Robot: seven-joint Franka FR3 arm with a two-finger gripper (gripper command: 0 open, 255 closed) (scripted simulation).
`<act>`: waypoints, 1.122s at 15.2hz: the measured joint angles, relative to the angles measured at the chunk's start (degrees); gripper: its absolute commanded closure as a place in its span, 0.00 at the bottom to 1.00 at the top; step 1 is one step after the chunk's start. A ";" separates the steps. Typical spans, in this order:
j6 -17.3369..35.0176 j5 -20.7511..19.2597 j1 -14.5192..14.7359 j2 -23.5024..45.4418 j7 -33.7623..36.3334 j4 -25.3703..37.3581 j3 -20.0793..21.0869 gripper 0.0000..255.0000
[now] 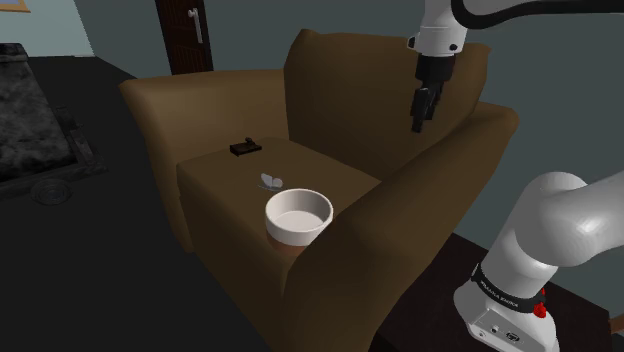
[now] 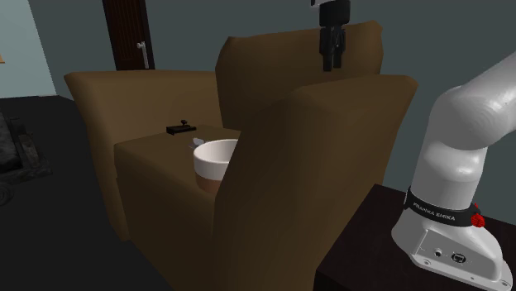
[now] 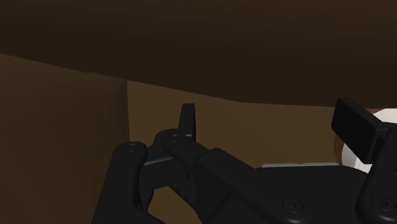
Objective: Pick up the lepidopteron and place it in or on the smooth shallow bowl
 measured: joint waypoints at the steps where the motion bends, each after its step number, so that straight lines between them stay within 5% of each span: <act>1: 0.00 0.00 0.00 0.00 0.00 0.00 0.00 0.00; 9: 6.27 5.77 -0.36 12.25 14.81 2.92 6.73 0.00; 17: 11.50 9.15 -0.99 29.41 30.93 12.30 12.45 0.00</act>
